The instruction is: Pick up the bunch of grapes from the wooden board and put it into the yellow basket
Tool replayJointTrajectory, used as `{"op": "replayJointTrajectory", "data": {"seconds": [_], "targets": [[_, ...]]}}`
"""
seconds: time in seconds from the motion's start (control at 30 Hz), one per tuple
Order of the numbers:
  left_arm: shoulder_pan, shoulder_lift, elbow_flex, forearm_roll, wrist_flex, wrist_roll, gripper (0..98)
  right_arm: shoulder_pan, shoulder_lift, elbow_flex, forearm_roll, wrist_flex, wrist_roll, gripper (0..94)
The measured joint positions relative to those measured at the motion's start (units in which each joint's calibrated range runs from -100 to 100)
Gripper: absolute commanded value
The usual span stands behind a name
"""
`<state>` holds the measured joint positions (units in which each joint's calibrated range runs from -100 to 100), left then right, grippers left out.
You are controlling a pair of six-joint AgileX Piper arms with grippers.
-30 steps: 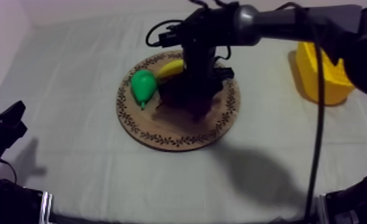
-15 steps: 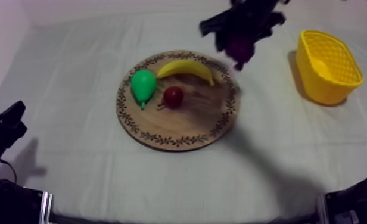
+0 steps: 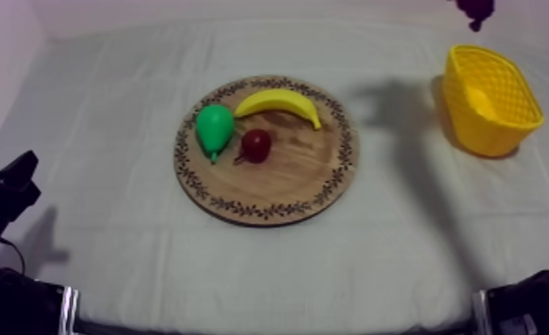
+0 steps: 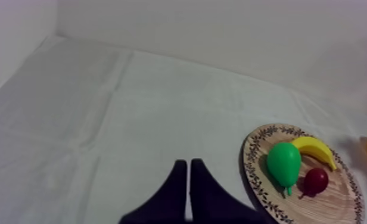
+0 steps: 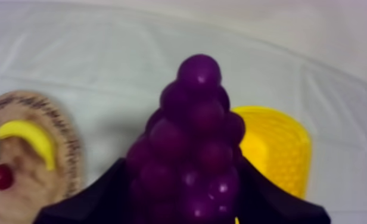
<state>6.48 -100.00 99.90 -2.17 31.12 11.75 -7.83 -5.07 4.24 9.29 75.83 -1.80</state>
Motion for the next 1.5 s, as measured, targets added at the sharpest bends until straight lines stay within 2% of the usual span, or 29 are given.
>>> {"op": "replayJointTrajectory", "data": {"seconds": [0.3,0.5,0.7,1.07,1.13,1.3,1.5], "targets": [[0.0,0.0,0.0,0.0,0.0,0.0,0.1,11.2,1.2,5.4,-0.4,-11.0,5.0,14.2],[0.0,0.0,0.0,0.0,0.0,0.0,0.1,16.2,4.2,10.7,-1.5,-16.4,7.1,13.4],[0.0,0.0,0.0,0.0,0.0,0.0,0.1,16.8,8.8,14.2,-3.2,-17.7,8.4,12.9],[0.0,0.0,0.0,0.0,0.0,0.0,0.1,16.2,18.5,13.4,-4.5,-18.9,8.3,13.4],[0.0,0.0,0.0,0.0,0.0,0.0,0.1,16.2,20.0,13.3,-4.7,-19.1,8.3,17.1],[0.0,0.0,0.0,0.0,0.0,0.0,0.1,16.4,23.7,12.3,-5.8,-20.4,9.0,37.9],[0.0,0.0,0.0,0.0,0.0,0.0,0.1,16.7,24.9,11.6,-6.9,-22.4,10.0,49.2]]}}
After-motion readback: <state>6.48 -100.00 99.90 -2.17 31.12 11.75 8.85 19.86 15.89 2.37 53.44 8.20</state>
